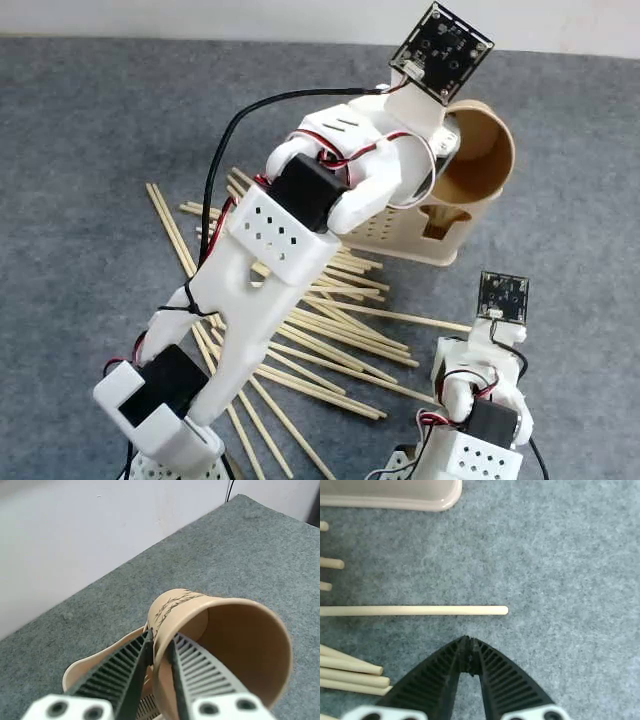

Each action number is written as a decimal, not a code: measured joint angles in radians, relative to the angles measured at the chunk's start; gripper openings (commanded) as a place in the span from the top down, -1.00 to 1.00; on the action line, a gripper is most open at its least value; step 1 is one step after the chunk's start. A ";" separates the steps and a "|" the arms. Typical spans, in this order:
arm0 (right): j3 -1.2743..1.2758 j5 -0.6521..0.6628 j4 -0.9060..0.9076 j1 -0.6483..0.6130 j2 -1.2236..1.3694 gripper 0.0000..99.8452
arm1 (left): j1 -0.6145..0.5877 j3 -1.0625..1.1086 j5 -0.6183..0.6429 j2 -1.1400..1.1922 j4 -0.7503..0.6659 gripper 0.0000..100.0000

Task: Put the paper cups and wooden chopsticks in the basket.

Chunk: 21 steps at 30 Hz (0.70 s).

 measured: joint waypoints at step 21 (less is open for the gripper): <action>0.000 0.000 0.000 0.000 0.000 0.99 | 0.008 -0.071 0.000 0.000 0.110 0.88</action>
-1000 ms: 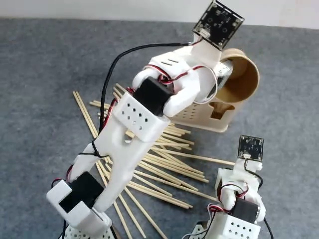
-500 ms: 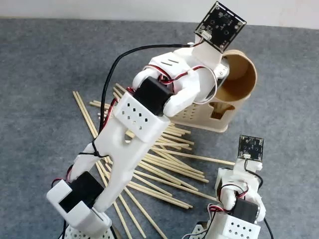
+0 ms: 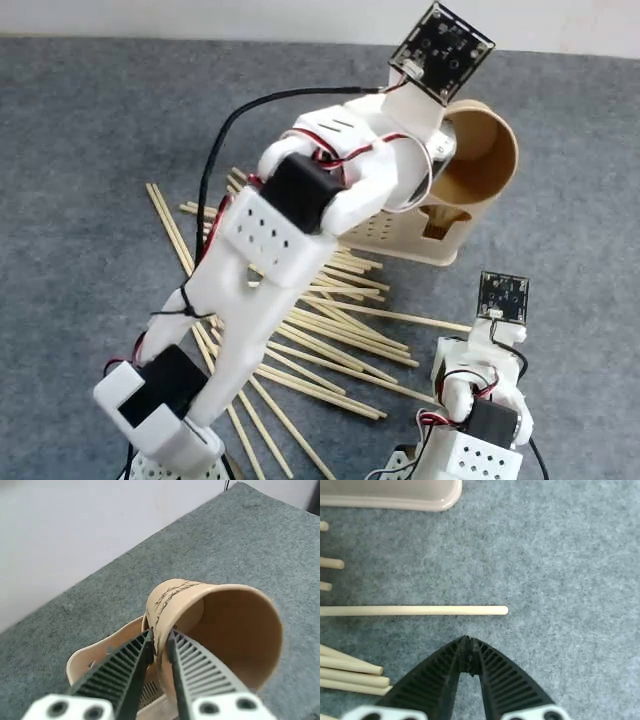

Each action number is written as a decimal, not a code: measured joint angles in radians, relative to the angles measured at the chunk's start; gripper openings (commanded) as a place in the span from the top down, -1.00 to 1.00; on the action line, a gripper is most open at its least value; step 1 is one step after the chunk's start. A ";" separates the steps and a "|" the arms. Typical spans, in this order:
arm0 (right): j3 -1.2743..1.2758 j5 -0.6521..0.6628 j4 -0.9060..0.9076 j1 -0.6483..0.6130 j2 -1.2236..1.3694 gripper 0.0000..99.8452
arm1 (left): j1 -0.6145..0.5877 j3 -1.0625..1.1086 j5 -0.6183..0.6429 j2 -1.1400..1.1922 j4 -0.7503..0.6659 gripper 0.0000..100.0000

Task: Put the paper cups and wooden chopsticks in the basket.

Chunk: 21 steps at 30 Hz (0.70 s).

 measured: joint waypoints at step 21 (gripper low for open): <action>0.000 0.000 0.000 0.000 0.000 0.99 | 0.005 -0.130 0.000 0.081 -0.026 0.87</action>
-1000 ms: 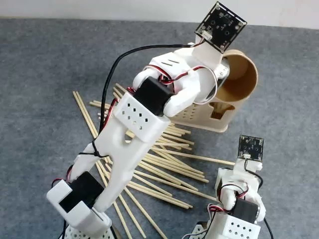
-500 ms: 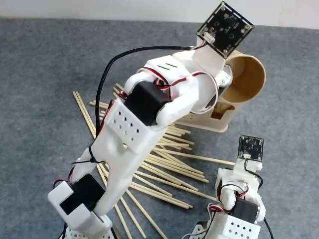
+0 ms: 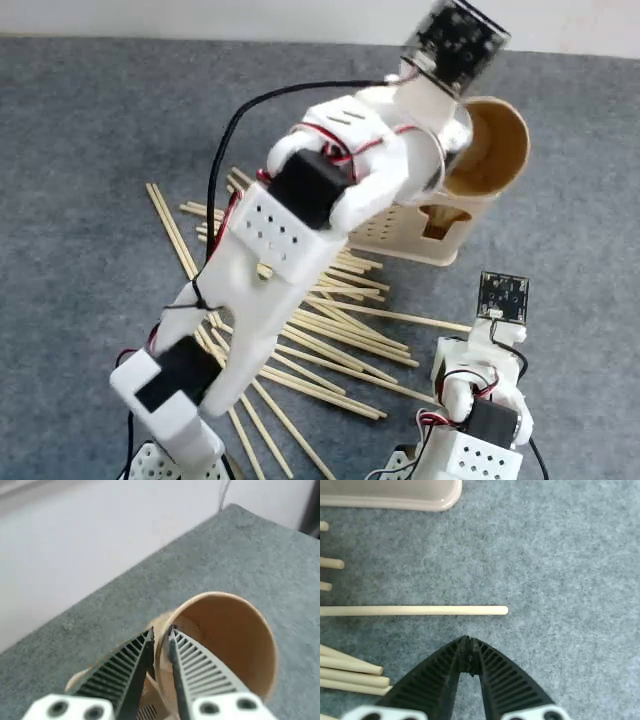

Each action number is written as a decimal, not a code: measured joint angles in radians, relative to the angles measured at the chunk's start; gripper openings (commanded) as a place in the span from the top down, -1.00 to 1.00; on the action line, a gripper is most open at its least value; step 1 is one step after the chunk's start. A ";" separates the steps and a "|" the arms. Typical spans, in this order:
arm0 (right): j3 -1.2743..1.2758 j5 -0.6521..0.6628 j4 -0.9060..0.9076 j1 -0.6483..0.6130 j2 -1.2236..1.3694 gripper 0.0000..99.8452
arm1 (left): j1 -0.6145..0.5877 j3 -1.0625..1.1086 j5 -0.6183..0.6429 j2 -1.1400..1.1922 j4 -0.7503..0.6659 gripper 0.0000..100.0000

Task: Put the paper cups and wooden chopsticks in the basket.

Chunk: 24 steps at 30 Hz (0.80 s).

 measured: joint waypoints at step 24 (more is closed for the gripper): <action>0.000 0.000 0.000 0.000 0.000 0.99 | -0.034 0.000 0.183 0.084 0.043 0.68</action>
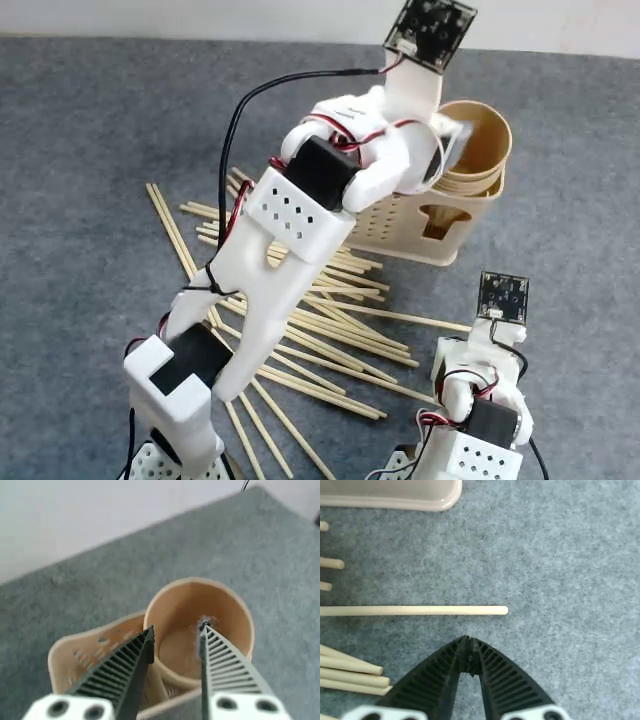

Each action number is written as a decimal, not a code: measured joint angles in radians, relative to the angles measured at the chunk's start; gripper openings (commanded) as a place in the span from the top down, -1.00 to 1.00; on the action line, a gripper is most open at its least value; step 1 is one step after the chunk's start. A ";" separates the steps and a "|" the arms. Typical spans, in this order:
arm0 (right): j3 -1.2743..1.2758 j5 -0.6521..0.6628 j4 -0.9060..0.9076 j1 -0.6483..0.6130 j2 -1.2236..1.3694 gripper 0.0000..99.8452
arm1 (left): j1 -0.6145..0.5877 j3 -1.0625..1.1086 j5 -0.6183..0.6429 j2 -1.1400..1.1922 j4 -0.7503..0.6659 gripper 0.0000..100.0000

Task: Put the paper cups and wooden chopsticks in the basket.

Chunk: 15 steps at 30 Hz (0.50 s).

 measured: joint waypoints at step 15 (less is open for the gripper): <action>0.000 0.000 0.000 0.000 0.000 0.99 | -0.005 0.083 0.003 0.061 0.031 0.68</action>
